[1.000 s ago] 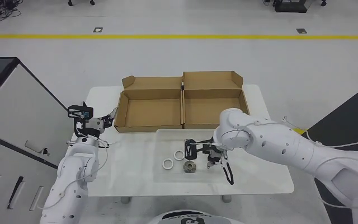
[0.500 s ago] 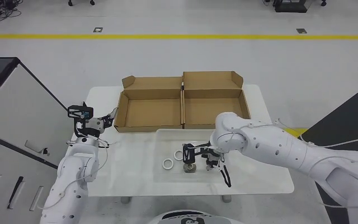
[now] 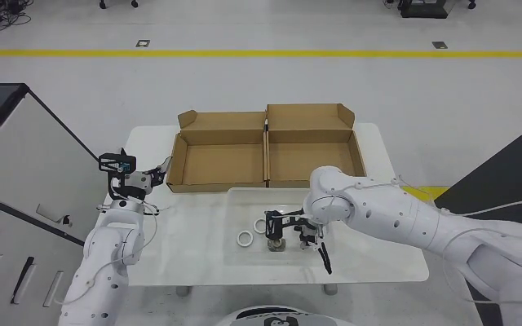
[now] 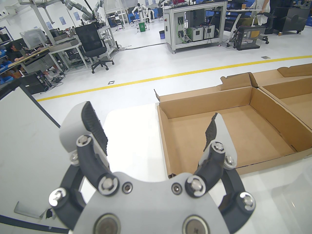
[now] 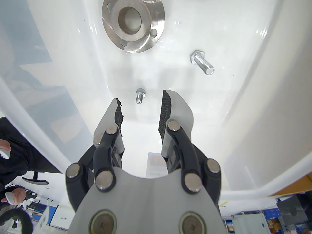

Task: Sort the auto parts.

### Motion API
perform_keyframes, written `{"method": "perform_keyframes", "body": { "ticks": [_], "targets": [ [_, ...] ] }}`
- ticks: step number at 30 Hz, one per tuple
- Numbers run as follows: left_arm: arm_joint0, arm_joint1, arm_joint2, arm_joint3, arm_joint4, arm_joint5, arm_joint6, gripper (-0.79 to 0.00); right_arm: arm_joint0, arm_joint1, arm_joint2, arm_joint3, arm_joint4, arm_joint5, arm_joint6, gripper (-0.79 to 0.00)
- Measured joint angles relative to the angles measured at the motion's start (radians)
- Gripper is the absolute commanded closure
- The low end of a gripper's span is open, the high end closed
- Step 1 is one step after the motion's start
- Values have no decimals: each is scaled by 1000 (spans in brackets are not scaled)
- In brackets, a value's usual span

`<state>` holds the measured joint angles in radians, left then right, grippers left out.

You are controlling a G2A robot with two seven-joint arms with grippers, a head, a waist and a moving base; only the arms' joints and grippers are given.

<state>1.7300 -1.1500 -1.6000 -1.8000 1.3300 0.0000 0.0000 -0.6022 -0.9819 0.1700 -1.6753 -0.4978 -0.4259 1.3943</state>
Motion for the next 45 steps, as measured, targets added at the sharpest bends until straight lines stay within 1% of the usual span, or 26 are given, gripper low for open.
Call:
{"method": "perform_keyframes", "body": {
  "ticks": [11, 17, 31, 32, 33, 34, 35, 41, 45],
  "targets": [
    [0, 0, 0, 0, 0, 0, 0, -785, -15, -9, 0, 19, -9, 1, 1, -317],
    [0, 0, 0, 0, 0, 0, 0, -785, -23, -13, 0, 24, -11, 4, 4, -314],
    [0, 0, 0, 0, 0, 0, 0, -785, -30, -26, 0, 53, -10, 2, 2, -243],
    [0, 0, 0, 0, 0, 0, 0, -785, -31, -27, 0, 56, -10, 2, 2, -234],
    [0, 0, 0, 0, 0, 0, 0, -785, -31, -28, 0, 59, -11, 2, 2, -206],
    [0, 0, 0, 0, 0, 0, 0, -785, -32, -30, 0, 62, -12, 4, 4, -145],
    [0, 0, 0, 0, 0, 0, 0, -785, -32, -31, 0, 64, -12, 6, 6, -3],
    [0, 0, 0, 0, 0, 0, 0, -785, -22, -36, 0, 66, -11, 10, 10, 0],
    [0, 0, 0, 0, 0, 0, 0, -785, -7, -30, 0, 52, 1, 15, 15, 0]
  ]
}}
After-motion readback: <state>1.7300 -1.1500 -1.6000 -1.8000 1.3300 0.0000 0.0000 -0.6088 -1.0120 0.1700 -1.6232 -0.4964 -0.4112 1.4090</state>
